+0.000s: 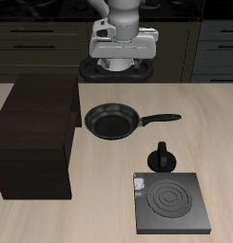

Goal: Turn on the flat stove

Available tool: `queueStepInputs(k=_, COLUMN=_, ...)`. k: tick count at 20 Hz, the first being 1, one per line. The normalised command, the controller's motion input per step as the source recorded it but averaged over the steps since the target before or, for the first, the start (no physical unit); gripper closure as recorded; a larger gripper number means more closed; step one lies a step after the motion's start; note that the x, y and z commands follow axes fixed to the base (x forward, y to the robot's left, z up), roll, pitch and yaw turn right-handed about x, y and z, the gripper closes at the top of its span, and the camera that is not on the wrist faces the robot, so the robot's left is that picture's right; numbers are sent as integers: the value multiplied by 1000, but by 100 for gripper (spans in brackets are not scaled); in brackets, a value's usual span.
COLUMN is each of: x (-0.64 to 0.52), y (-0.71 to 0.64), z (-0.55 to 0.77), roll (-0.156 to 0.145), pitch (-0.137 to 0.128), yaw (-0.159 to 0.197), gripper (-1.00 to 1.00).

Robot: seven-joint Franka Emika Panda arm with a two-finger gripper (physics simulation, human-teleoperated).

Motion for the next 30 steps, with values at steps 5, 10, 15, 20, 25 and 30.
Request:
queueStepInputs(k=5, x=240, y=137, z=73, roll=10, pitch=-5, yaw=15, gripper=-100)
queueStepInputs(k=10, x=367, y=166, z=70, roll=1, pitch=9, yaw=5, gripper=-100)
queueStepInputs(k=15, x=329, y=96, z=12, roll=-13, pitch=13, yaw=-2, gripper=-100)
queueStepInputs(k=20, x=357, y=84, z=-74, roll=0, pitch=22, yaw=0, gripper=-100)
queueStepInputs(k=25, x=239, y=38, z=-55, roll=-5, pitch=15, yaw=-12, gripper=-100)
queueStepInputs(k=30, x=273, y=118, z=-70, roll=-1, pitch=10, yaw=7, gripper=-100)
